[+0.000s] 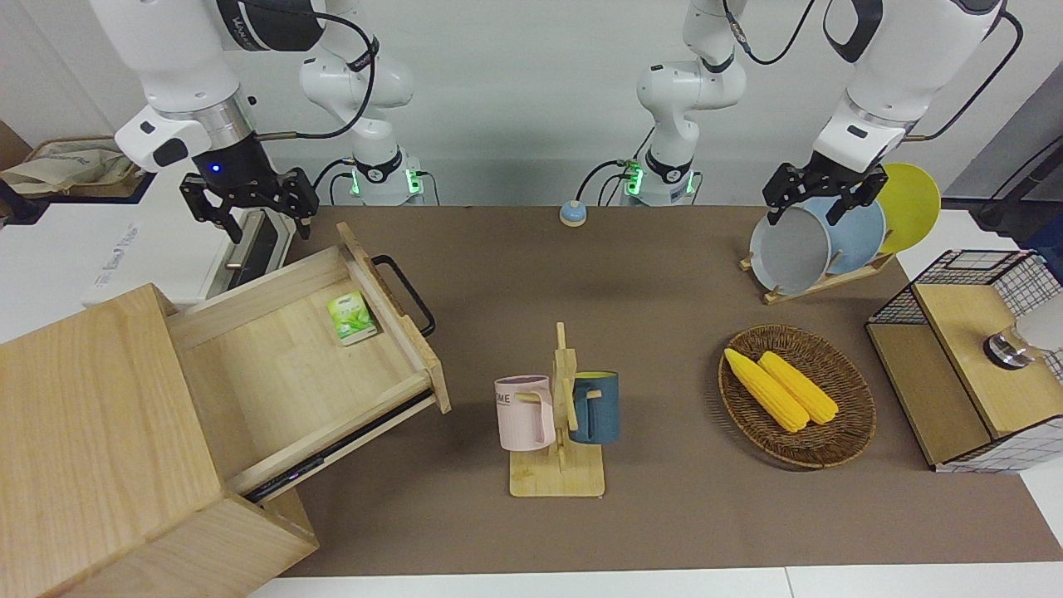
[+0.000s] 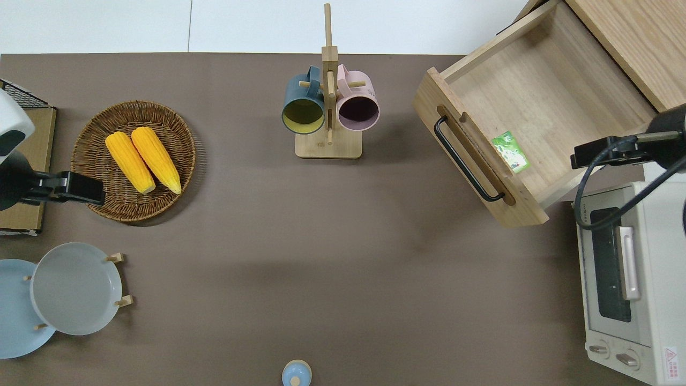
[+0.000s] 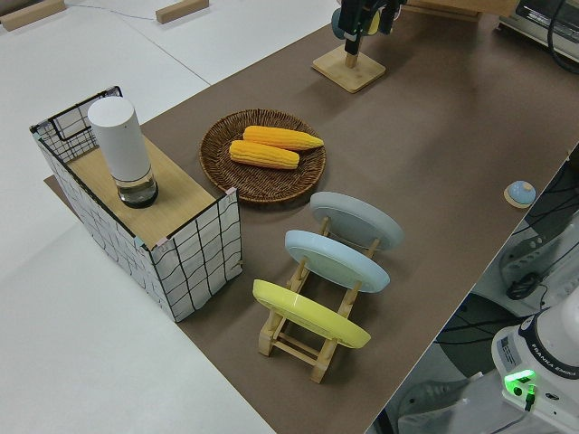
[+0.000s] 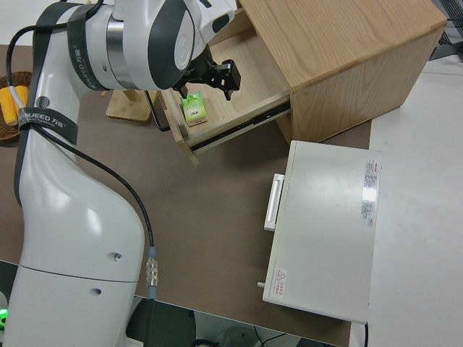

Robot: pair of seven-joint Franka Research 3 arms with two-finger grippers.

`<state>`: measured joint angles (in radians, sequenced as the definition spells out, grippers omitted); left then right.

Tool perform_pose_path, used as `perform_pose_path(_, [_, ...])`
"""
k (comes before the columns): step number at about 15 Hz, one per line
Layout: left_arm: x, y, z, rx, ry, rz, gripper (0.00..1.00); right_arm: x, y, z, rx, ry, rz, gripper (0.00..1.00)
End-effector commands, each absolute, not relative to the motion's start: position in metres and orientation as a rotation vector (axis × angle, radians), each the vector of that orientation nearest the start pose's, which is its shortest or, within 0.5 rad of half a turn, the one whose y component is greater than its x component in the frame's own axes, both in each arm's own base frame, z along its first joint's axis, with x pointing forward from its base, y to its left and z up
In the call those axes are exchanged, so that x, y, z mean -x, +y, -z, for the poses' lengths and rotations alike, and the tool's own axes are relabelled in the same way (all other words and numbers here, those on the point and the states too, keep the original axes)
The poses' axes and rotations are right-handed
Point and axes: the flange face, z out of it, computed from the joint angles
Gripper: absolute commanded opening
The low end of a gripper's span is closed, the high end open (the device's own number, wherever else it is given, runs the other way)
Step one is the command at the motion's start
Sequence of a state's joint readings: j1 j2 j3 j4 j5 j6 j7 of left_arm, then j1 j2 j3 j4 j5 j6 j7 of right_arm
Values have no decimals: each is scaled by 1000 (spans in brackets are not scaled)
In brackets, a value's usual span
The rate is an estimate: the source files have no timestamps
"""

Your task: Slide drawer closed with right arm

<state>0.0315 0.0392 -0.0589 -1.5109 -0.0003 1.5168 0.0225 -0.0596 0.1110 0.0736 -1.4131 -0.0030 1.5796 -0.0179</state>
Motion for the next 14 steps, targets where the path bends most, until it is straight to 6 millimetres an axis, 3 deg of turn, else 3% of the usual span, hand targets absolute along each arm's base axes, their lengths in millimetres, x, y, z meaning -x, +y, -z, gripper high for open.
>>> perform_pose_path(1, [-563,-13,-630,3126,94,-60,993,-588,1,-636,3133,-76,90,983])
perform_pose_path(14, [-563,-13,-630,3126,94,-60,993,-585,5,-637,3140,-96,73,983])
